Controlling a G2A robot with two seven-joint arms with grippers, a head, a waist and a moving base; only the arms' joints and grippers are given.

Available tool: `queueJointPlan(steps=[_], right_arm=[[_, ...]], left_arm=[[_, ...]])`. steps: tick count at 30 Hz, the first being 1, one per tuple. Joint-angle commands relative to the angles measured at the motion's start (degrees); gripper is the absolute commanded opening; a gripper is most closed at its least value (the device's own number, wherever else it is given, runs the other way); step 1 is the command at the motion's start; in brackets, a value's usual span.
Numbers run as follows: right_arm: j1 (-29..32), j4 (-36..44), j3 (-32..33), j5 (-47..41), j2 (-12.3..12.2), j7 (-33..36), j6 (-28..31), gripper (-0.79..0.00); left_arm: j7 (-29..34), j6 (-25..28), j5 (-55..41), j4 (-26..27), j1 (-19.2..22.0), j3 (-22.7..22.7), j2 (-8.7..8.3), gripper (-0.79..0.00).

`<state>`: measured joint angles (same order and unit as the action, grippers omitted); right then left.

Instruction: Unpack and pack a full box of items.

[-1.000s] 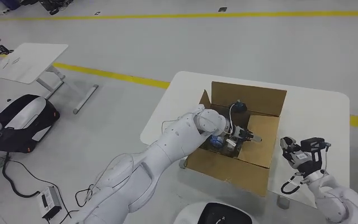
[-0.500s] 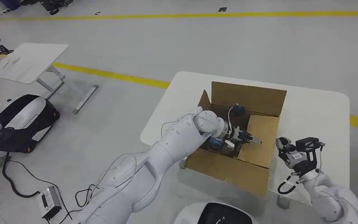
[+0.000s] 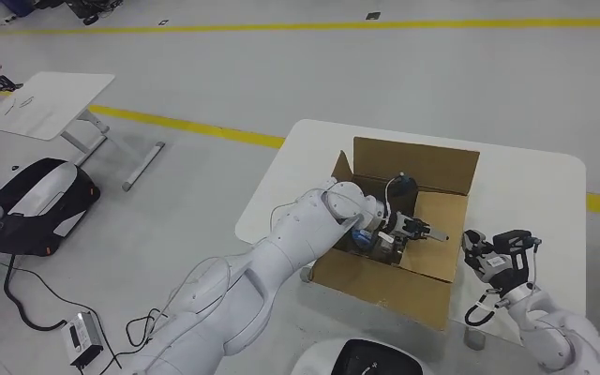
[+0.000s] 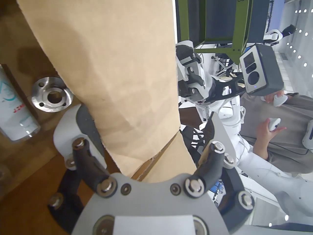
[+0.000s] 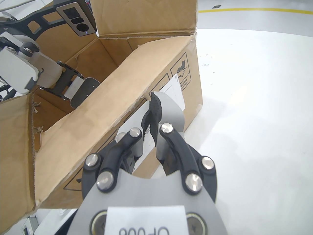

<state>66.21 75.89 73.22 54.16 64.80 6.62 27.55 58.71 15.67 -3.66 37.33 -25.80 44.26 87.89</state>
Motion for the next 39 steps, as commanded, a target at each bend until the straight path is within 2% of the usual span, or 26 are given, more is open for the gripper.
queueJointPlan(steps=[1, 14, 22, 27, 33, 36, 39], right_arm=[[0.0, 0.0, 0.1, 0.0, 0.0, 0.0, 0.1, -0.785], [1.1, 2.0, 2.4, -2.2, -0.2, -0.3, 0.0, -0.785], [3.9, 5.9, 7.2, -3.7, -0.8, -1.3, -3.4, -0.785], [8.3, 10.8, 14.1, -6.1, -1.6, -2.3, -6.8, -0.785], [14.3, 17.0, 22.2, -8.1, -2.3, -3.0, -9.3, -0.785], [16.9, 19.7, 25.2, -9.3, -2.4, -3.8, -10.5, -0.785], [18.9, 21.2, 27.2, -10.9, -2.4, -4.1, -10.8, -0.785]], left_arm=[[0.9, 0.2, -1.2, -0.2, 0.1, 0.6, -0.03, 0.000], [5.7, 0.8, -6.4, 5.4, 0.4, 5.0, -1.23, 0.000], [5.4, -0.3, -6.2, 9.3, -0.6, 4.9, -1.32, 0.000], [3.3, -1.2, -5.5, 12.9, -0.4, 3.0, -0.42, 0.000], [-0.2, -3.7, -4.6, 14.6, 0.8, -1.1, 1.64, 0.000], [-3.6, -4.3, -0.8, 13.8, 2.0, -4.0, 2.83, 0.000], [-5.9, -5.8, -1.1, 12.7, 2.6, -6.0, 4.29, 0.000]])
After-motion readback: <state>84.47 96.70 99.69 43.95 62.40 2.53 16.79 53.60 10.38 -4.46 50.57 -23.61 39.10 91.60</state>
